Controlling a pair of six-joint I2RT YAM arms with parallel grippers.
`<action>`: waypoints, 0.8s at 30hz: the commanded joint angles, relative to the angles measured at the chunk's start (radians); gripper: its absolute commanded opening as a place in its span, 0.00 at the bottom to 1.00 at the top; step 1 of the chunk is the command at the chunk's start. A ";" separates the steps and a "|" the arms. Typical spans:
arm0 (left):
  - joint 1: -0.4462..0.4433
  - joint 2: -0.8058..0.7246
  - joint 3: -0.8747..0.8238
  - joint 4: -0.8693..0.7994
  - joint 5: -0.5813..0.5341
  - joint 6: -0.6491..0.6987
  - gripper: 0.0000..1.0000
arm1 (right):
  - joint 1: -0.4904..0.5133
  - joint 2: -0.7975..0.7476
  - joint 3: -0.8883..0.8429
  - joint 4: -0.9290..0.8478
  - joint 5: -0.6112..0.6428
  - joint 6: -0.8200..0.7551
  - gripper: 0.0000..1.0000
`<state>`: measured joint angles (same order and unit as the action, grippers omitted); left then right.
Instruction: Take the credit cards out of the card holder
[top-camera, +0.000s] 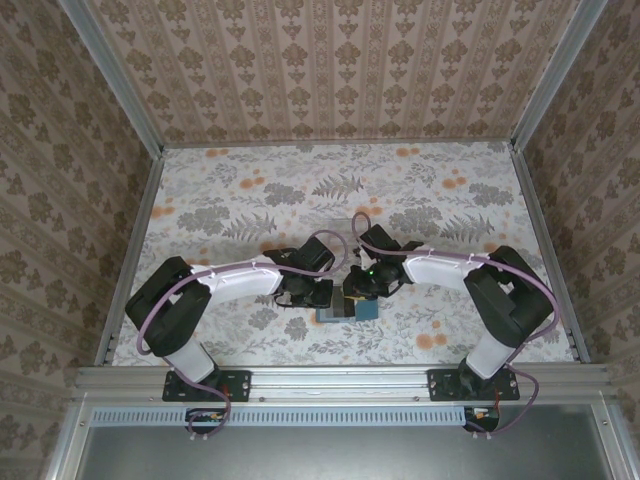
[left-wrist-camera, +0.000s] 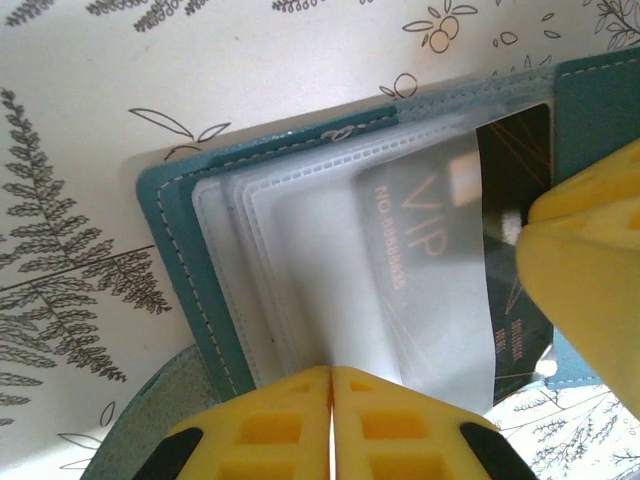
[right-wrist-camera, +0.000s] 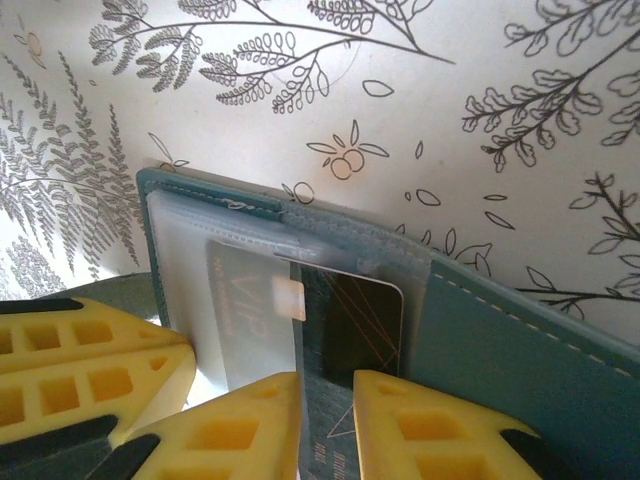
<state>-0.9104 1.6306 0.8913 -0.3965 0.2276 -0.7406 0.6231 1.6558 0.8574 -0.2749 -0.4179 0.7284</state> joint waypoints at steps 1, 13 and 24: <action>-0.006 0.003 0.032 -0.058 -0.026 0.014 0.09 | -0.005 -0.055 0.017 -0.046 0.027 -0.004 0.24; -0.018 0.009 0.121 -0.087 -0.019 0.027 0.09 | -0.016 -0.061 -0.021 -0.054 0.014 -0.007 0.26; -0.024 0.090 0.114 -0.096 -0.029 0.043 0.09 | -0.022 -0.014 -0.055 -0.014 -0.010 -0.007 0.27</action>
<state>-0.9291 1.7031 0.9913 -0.4629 0.2085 -0.7216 0.6083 1.6215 0.8196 -0.2943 -0.4183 0.7288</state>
